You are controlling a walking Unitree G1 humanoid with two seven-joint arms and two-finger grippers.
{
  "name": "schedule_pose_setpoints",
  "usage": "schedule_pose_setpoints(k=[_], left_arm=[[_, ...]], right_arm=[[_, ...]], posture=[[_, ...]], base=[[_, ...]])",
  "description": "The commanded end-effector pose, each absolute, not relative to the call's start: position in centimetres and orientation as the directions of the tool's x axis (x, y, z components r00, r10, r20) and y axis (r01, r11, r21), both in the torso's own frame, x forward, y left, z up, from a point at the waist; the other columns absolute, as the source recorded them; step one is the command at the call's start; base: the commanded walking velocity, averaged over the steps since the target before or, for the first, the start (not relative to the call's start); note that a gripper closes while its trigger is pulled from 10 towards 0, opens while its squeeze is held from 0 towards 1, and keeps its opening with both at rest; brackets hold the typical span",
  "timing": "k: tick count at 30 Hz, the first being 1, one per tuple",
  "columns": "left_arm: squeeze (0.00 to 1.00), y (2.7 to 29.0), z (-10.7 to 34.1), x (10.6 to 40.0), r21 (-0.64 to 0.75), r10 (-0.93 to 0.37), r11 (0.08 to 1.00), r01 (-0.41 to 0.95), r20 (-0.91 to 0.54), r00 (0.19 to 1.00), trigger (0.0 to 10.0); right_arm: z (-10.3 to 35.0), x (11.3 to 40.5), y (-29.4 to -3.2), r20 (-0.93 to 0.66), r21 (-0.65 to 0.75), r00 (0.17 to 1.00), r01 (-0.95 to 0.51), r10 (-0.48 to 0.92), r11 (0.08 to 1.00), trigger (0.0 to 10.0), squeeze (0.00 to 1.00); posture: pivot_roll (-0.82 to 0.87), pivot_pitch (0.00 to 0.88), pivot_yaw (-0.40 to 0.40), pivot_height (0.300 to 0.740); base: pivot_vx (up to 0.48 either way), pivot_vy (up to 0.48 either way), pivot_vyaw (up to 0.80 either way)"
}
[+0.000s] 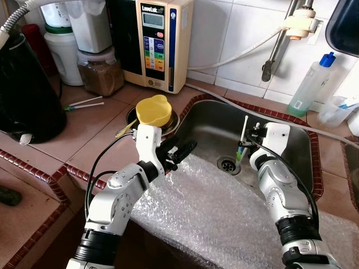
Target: Kitchen organization
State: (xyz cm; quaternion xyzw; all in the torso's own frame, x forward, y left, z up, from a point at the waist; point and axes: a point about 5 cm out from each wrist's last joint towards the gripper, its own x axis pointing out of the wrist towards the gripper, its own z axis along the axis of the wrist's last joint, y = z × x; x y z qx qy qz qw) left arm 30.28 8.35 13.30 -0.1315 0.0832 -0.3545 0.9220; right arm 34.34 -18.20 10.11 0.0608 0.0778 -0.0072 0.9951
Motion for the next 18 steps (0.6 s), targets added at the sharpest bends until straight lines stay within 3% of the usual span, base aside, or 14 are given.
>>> schedule_pose_setpoints(k=[1,2,3,4,5,6,18], left_arm=[[1.0,8.1,13.4,30.4,-0.265,-0.684,0.713,0.649,-0.062,0.726,10.0],[1.0,8.1,13.5,30.4,-0.247,-0.68,0.719,0.649,-0.061,0.73,10.0],[1.0,8.1,13.5,30.5,-0.248,-0.681,0.719,0.649,-0.061,0.73,10.0],[1.0,8.1,13.5,30.6,-0.24,-0.679,0.722,0.649,-0.066,0.731,10.0],[1.0,8.1,13.5,30.6,-0.231,-0.677,0.725,0.649,-0.069,0.732,10.0],[1.0,8.1,13.5,30.6,-0.222,-0.675,0.728,0.648,-0.07,0.734,10.0],[1.0,8.2,13.5,30.6,-0.223,-0.669,0.732,0.643,-0.062,0.74,10.0]], right_arm=[[10.5,34.7,-18.2,-0.148,0.091,0.989,0.01,0.003,0.996,0.7,0.0],[10.3,34.7,-18.0,-0.156,0.087,0.987,-0.012,0.025,0.996,0.7,0.0],[9.9,34.6,-17.8,-0.18,0.083,0.983,-0.018,0.033,0.996,4.8,0.0],[9.6,34.5,-17.7,-0.194,0.091,0.981,-0.017,0.034,0.996,10.0,0.55],[9.5,34.5,-17.6,-0.196,0.098,0.98,-0.014,0.034,0.995,10.0,0.55],[9.5,34.5,-17.6,-0.196,0.099,0.98,-0.015,0.034,0.995,10.0,1.0],[9.4,34.6,-17.0,-0.191,0.12,0.979,-0.045,0.068,0.992,10.0,1.0]], posture=[[0.04,0.0,-0.029,0.74],[0.04,0.0,-0.029,0.74],[0.04,0.0,-0.03,0.74],[0.04,0.0,-0.031,0.74],[0.04,0.0,-0.031,0.74],[0.04,0.0,-0.03,0.74],[0.04,0.0,-0.029,0.74]], base=[[0.0,0.0,0.0],[0.0,0.0,0.0],[0.0,0.0,0.0],[0.0,0.0,0.0],[0.0,0.0,0.0],[0.0,0.0,0.0],[0.0,0.0,0.0]])
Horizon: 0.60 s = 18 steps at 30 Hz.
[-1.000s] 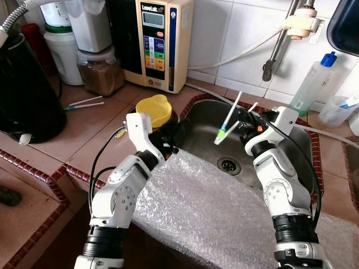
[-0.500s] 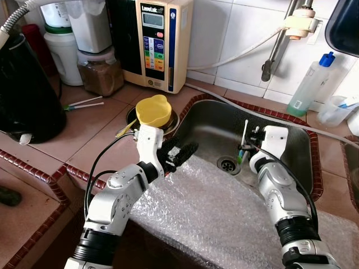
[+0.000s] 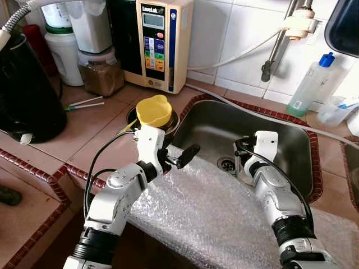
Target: Kitchen organization
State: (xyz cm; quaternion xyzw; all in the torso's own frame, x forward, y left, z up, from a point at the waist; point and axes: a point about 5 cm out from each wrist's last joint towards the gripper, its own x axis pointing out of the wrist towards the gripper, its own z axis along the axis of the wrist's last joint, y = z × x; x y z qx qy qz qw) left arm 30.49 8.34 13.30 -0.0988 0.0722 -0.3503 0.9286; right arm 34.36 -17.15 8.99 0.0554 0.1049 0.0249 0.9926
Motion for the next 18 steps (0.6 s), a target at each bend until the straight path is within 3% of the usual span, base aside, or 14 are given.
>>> schedule_pose_setpoints(k=[1,7,11,18], left_arm=[[1.0,8.2,13.6,30.8,-0.221,-0.665,0.736,0.64,-0.061,0.744,10.0],[1.0,8.6,13.8,31.5,-0.203,-0.608,0.783,0.588,-0.05,0.792,10.0],[1.0,10.2,14.6,33.4,-0.2,-0.462,0.871,0.448,-0.026,0.887,10.0],[1.0,11.5,16.1,35.5,-0.252,-0.355,0.903,0.349,0.024,0.935,10.0]], right_arm=[[9.3,34.6,-16.9,-0.193,0.12,0.979,-0.048,0.071,0.992,10.0,1.0],[9.4,34.4,-16.3,-0.162,0.142,0.981,-0.083,0.106,0.986,10.0,1.0],[10.2,34.2,-15.0,-0.099,0.16,0.979,-0.163,0.18,0.974,10.0,1.0],[11.6,33.2,-13.1,0.016,0.123,0.957,-0.289,0.289,0.949,10.0,1.0]], posture=[[0.04,0.0,-0.028,0.74],[0.04,0.0,-0.028,0.74],[0.04,0.0,-0.026,0.74],[0.02,0.0,-0.02,0.74]], base=[[0.0,0.0,0.0],[0.0,0.0,0.0],[0.0,0.0,0.0],[0.0,0.0,0.0]])
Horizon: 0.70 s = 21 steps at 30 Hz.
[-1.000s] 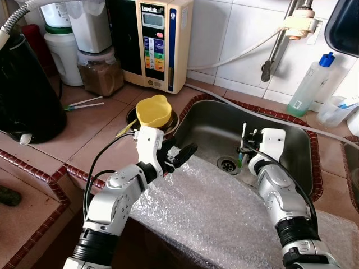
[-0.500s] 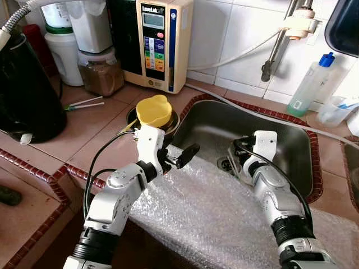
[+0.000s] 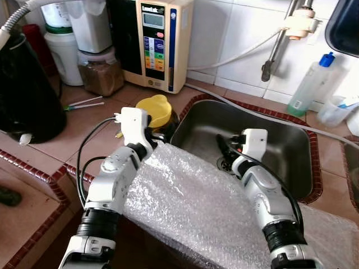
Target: Kitchen organization
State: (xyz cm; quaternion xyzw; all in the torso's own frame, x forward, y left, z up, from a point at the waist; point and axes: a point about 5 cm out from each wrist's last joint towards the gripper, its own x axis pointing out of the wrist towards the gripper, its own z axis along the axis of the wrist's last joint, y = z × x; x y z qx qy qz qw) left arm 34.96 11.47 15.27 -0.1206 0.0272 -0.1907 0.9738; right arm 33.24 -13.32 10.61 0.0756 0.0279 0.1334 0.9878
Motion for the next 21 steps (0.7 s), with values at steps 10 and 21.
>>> schedule_pose_setpoints(k=[10,21], left_arm=[[1.0,11.64,16.27,35.69,-0.258,-0.344,0.904,0.34,0.029,0.938,10.0],[1.0,11.64,16.27,35.69,-0.258,-0.344,0.904,0.34,0.029,0.938,10.0]], right_arm=[[11.76,33.05,-12.91,0.024,0.106,0.955,-0.298,0.297,0.949,10.0,1.0],[11.76,33.05,-12.91,0.024,0.106,0.955,-0.298,0.297,0.949,10.0,1.0]], posture=[[0.02,0.0,-0.02,0.74],[0.02,0.0,-0.02,0.74]], base=[[0.0,0.0,0.0],[0.0,0.0,0.0]])
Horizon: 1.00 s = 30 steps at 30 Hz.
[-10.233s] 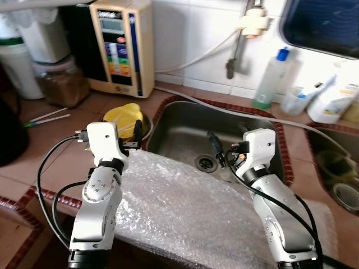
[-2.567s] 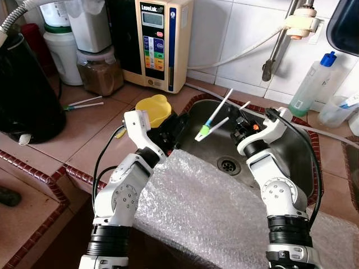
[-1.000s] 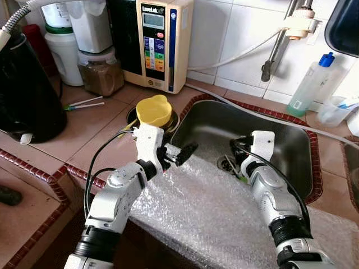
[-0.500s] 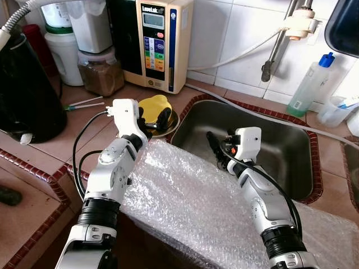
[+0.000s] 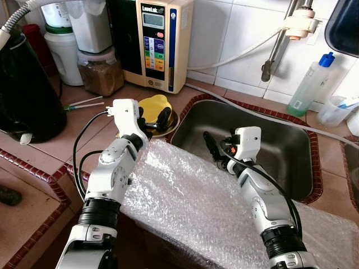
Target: Kitchen organization
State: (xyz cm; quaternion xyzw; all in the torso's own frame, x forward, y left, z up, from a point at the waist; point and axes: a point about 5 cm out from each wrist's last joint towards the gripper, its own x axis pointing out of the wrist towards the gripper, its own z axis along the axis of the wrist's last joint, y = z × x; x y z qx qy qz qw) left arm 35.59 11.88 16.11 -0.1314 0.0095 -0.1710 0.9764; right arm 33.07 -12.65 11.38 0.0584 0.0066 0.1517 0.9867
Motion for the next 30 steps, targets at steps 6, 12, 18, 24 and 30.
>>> schedule_pose_setpoints(k=[6,12,18,24,30], left_arm=[[1.0,11.6,16.3,35.7,-0.258,-0.344,0.904,0.34,0.029,0.938,10.0],[0.0,14.9,17.0,38.5,-0.295,-0.12,0.949,0.11,-0.017,0.993,10.0],[0.29,15.3,17.3,38.8,-0.298,-0.082,0.952,0.075,-0.011,0.997,10.0],[0.37,16.0,16.8,39.6,-0.284,-0.019,0.959,-0.002,-0.07,0.997,10.0],[0.0,16.4,16.1,39.9,-0.26,0.012,0.964,-0.056,-0.167,0.986,10.0]], right_arm=[[11.8,33.1,-12.9,0.024,0.106,0.955,-0.298,0.297,0.949,10.0,1.0],[14.6,29.5,-9.8,0.149,0.005,0.86,-0.495,0.489,0.869,10.0,1.0],[15.2,29.4,-9.8,0.177,-0.012,0.854,-0.495,0.489,0.869,10.0,1.0],[16.0,29.1,-10.1,0.187,-0.015,0.86,-0.481,0.475,0.877,10.0,1.0],[16.8,28.4,-9.4,0.204,-0.001,0.822,-0.544,0.532,0.839,10.0,0.85]], posture=[[0.02,0.0,-0.02,0.74],[-0.03,0.0,0.013,0.74],[-0.03,0.0,0.014,0.74],[-0.03,0.0,0.014,0.74],[-0.04,0.0,0.024,0.74]], base=[[0.0,0.0,0.0],[0.0,0.0,0.0],[0.0,0.0,0.0],[0.0,0.0,0.0],[0.0,0.0,0.0]])
